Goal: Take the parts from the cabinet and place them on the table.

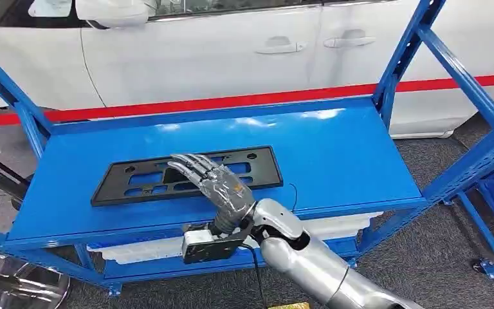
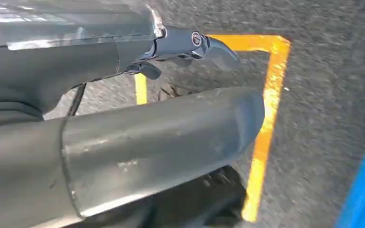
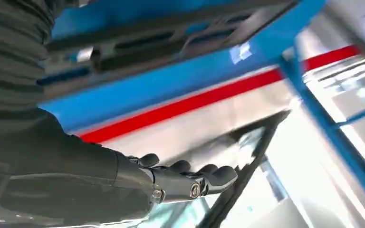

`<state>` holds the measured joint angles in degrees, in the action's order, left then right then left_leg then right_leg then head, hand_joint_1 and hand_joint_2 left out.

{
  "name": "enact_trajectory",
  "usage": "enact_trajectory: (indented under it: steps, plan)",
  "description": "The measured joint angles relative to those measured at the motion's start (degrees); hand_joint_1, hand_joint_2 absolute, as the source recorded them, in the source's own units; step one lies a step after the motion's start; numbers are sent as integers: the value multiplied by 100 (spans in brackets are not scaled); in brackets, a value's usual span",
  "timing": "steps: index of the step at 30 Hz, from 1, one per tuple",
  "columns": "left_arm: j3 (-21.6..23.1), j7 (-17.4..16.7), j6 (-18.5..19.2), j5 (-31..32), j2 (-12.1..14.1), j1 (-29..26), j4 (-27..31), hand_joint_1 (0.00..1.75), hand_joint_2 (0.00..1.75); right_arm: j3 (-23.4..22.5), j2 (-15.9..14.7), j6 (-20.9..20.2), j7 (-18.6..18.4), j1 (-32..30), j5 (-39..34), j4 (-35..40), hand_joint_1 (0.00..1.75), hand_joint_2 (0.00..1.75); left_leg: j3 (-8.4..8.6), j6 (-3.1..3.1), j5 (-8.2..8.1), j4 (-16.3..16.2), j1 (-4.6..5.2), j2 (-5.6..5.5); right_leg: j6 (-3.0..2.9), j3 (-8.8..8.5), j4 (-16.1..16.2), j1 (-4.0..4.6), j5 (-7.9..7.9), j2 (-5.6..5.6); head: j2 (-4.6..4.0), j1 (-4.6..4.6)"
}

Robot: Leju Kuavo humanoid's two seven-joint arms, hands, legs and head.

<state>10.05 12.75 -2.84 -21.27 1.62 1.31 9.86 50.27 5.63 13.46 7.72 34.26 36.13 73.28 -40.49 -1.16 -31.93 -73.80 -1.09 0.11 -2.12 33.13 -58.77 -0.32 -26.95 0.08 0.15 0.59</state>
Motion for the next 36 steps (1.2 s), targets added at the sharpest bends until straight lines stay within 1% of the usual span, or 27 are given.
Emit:
enact_trajectory:
  steps: [2, 3, 4, 7, 8, 9, 10, 11, 12, 13, 14, 15, 16, 18, 19, 22, 24, 25, 27, 28, 29, 30, 31, 33, 34, 35, 36]
  plan:
    - [72, -179, 0, 46, 33, 13, 0, 0, 0, 94, 232, 286, -190, 233, 632, -457, 0, 175, 403, 30, 544, 937, 0, 4, 18, -20, -37, 2, -35, 32, 0, 2]
    - [86, -235, -2, 48, 50, 19, 0, 0, 0, 151, 340, 415, -281, 357, 893, -687, 0, 175, 572, 54, 662, 1379, 1, 5, 38, -22, -62, 2, -61, 36, -2, 2]
    - [114, -294, -11, 57, 59, 23, 0, 0, 0, 215, 443, 526, -342, 449, 1137, -973, 0, 175, 659, 60, 590, 1471, 42, -1, 71, 15, -97, 56, -81, 41, 0, 2]
    - [175, -399, -24, 62, 79, 32, 0, 0, 0, 297, 648, 560, -359, 504, 1351, -1508, 0, 175, 613, 132, 592, 1473, 47, -47, 119, 16, -56, 43, -58, 18, 0, 0]
    - [190, -422, -33, 64, 85, 21, 0, 0, 0, 323, 715, 558, -365, 543, 1387, -1692, 0, 175, 629, 171, 617, 1521, -13, -49, 148, 17, -77, 77, -79, 19, 0, 0]
    - [206, -446, -44, 64, 92, 15, 0, 0, 0, 365, 789, 558, -403, 611, 1446, -1956, 0, 175, 641, 191, 629, 1532, -25, -38, 186, 43, -170, 58, -162, 20, 0, 0]
    - [208, -449, -48, 66, 107, 23, 0, 0, 0, 404, 860, 556, -457, 672, 1514, -2175, 0, 175, 637, 228, 626, 1532, -26, -29, 225, 169, -423, 46, -332, 13, -2, 0]
    - [210, -451, -50, 70, 118, 29, 0, 0, 0, 426, 897, 558, -497, 694, 1565, -2323, 0, 175, 635, 261, 622, 1532, -22, -26, 249, 363, -827, 21, -538, 15, 0, 0]
    - [217, -458, -50, 81, 125, 31, 0, 0, 0, 453, 925, 569, -567, 695, 1639, -2479, 0, 175, 635, 264, 619, 1532, -21, -27, 270, 597, -1301, 6, -732, 14, 0, 2]
    - [221, -464, -55, 81, 142, 29, 0, 0, 0, 477, 954, 582, -624, 695, 1703, -2645, 0, 175, 635, 268, 616, 1531, -21, -28, 284, 794, -1659, -6, -830, 13, 0, 0]
    - [228, -464, -57, 83, 151, 22, 0, 0, 0, 499, 993, 595, -656, 702, 1742, -2808, 0, 175, 637, 266, 614, 1530, -22, -31, 291, 901, -1805, -19, -794, 12, 0, 0]
    - [243, -466, -59, 90, 157, 18, 0, 0, 0, 511, 1023, 598, -689, 716, 1755, -2951, 0, 175, 643, 263, 611, 1529, -22, -37, 291, 873, -1680, -32, -634, 11, 0, 0]
    - [256, -466, -59, 97, 160, 18, 0, 0, 0, 518, 1054, 598, -700, 738, 1766, -3062, 0, 175, 653, 249, 602, 1529, -21, -42, 278, 729, -1323, -38, -373, 11, 0, 0]
    - [278, -466, -59, 110, 162, 24, 0, 0, 0, 527, 1135, 598, -724, 809, 1783, -3232, 0, 175, 689, 213, 579, 1529, -21, -45, 209, 265, -307, -31, 142, 9, -2, 0]
    - [300, -462, -59, 132, 162, 30, 0, 0, 0, 531, 1155, 598, -748, 851, 1799, -3322, 0, 175, 678, 178, 562, 1518, 16, -45, 187, 190, -140, 19, 64, 8, -2, 0]
    - [311, -396, -59, 167, 177, 31, 0, 0, 0, 544, 1212, 525, -722, 903, 1816, -3608, 0, 175, 685, 84, 575, 1561, -3, -38, 145, 193, -92, 50, 44, 20, 0, 2]
    - [313, -381, -59, 180, 188, 27, 0, 0, 0, 544, 1245, 539, -737, 958, 1858, -3717, 0, 175, 695, 14, 511, 1515, -26, -23, 56, 115, 35, -18, 103, 9, 0, 2]
    - [313, -370, -52, 184, 190, 31, 0, 0, 0, 544, 1266, 564, -754, 968, 1905, -3791, 0, 175, 625, 8, 363, 1321, -21, -25, 20, 89, 58, -20, 107, 9, 0, 2]
    - [313, -346, -53, 184, 203, 34, 0, 0, 0, 560, 1299, 695, -837, 951, 2034, -3935, 0, 175, 224, -22, -73, 466, -22, -26, -1, 86, 48, -6, 98, 3, -2, 2]
    - [313, -342, -55, 184, 208, 25, 0, 0, 0, 568, 1317, 792, -905, 950, 2122, -3982, 0, 175, 17, -35, -221, 40, -22, -26, -13, 88, 41, 2, 90, 3, 0, 2]
    - [313, -340, -59, 184, 212, 14, 0, 0, 0, 595, 1330, 864, -967, 950, 2199, -4030, 0, 175, -99, -40, -232, -176, -22, -26, -24, 86, 30, 10, 82, 5, 0, 2]
    - [315, -335, -59, 184, 216, 9, 0, 0, 0, 623, 1347, 915, -1004, 949, 2245, -4071, 0, 175, -69, -36, -102, -91, -22, -26, -25, 78, 16, 11, 71, 11, -2, 2]
    - [315, -331, -59, 184, 219, 10, 0, 0, 0, 647, 1358, 934, -1028, 950, 2271, -4100, 0, 175, 74, -28, 121, 233, -22, -25, -19, 68, 3, 11, 56, 19, 0, 2]
    - [315, -326, -61, 184, 232, 14, 0, 0, 0, 649, 1391, 960, -1043, 961, 2293, -4128, 0, 175, 557, 6, 614, 1223, -22, -23, 10, 31, -22, 11, 17, 28, 0, 2]
    - [315, -326, -61, 184, 234, 16, 0, 0, 0, 651, 1402, 969, -1050, 969, 2295, -4152, 0, 175, 701, 20, 539, 1473, 4, -30, 46, 33, -40, 45, -6, 34, -2, 2]
    - [315, -324, -61, 184, 234, 26, 0, 0, 0, 651, 1406, 980, -1058, 971, 2297, -4167, 0, 175, 708, 67, 559, 1524, 17, -45, 68, 52, -65, 55, -11, 47, 0, 0]
    - [317, -324, -61, 184, 234, 29, 0, 0, 0, 651, 1406, 987, -1058, 972, 2301, -4176, 0, 175, 701, 79, 559, 1519, 26, -46, 92, 50, -52, 49, 0, 43, -2, 0]
